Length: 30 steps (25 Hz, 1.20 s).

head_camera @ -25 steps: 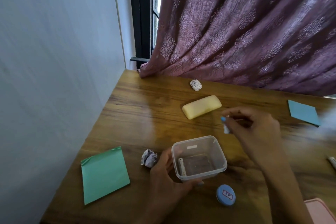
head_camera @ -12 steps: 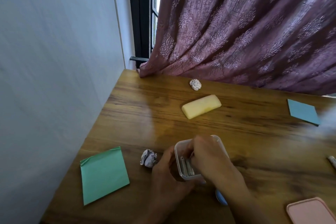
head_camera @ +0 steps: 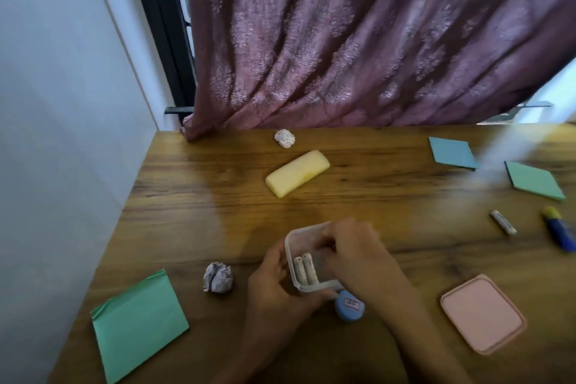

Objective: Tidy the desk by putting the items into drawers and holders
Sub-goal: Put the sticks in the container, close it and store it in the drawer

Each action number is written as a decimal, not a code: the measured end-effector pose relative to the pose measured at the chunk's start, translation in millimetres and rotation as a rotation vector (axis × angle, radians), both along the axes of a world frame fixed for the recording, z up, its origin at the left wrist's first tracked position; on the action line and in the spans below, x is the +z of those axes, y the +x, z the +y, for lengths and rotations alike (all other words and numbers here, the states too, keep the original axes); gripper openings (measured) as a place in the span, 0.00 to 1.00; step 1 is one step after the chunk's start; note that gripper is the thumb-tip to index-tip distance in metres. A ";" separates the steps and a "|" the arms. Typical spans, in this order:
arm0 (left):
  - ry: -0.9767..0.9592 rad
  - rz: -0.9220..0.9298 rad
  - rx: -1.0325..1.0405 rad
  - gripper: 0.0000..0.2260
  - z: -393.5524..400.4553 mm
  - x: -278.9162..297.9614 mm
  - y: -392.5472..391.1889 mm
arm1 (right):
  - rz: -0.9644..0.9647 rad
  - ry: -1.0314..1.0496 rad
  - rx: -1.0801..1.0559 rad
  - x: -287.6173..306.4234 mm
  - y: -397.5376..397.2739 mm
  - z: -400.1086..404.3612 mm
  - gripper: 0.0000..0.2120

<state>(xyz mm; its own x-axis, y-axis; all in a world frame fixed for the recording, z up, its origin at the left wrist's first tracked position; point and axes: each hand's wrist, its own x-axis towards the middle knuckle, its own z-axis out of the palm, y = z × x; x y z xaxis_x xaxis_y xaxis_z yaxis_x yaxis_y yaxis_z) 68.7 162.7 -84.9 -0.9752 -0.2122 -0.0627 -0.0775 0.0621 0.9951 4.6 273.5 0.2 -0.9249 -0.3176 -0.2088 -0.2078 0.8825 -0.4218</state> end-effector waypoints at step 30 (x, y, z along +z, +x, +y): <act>-0.030 0.024 -0.101 0.41 224.8 8.9 -62.0 | 0.377 -0.542 -0.292 25.6 -61.2 292.2 0.06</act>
